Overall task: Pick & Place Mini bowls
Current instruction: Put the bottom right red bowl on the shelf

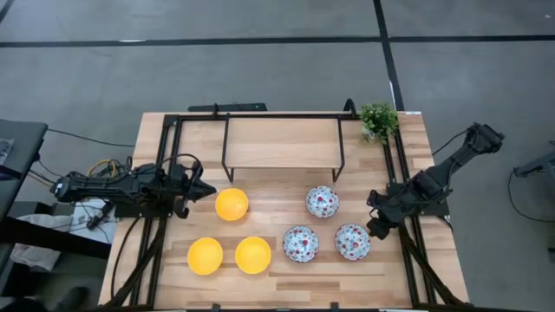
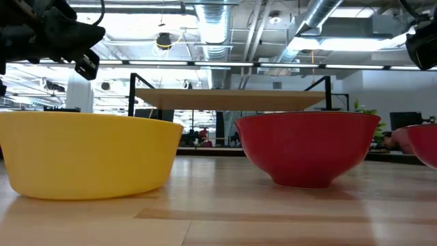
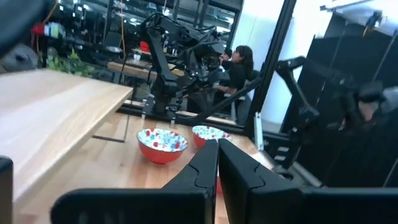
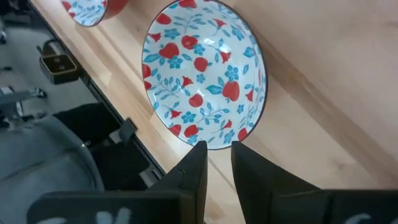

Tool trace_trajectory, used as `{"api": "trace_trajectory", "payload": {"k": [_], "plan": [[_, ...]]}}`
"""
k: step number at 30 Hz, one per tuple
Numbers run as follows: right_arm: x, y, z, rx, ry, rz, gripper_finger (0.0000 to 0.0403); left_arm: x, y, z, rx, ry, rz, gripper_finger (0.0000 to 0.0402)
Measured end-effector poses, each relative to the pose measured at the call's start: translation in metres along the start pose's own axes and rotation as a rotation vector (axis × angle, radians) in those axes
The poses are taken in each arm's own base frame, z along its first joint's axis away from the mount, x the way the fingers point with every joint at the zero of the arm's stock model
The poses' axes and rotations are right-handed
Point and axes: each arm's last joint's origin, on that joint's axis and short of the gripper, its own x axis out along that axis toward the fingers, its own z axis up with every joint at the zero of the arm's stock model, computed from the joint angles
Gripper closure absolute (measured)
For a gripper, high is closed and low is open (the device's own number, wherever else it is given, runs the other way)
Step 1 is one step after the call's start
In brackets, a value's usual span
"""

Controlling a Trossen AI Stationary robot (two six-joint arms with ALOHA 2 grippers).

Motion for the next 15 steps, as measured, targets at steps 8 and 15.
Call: {"api": "trace_trajectory", "payload": {"k": [8, 15], "plan": [[0.005, 0.0, 0.001, 0.096, -0.002, -0.042, 0.0272, 0.0, 0.0, 0.001, -0.054, -0.007, -0.002, 0.0389], [0.017, 0.0, 0.002, 0.122, -0.006, -0.115, 0.0216, 0.0, 0.0, 0.001, -0.054, -0.013, -0.004, 0.0389]]}}
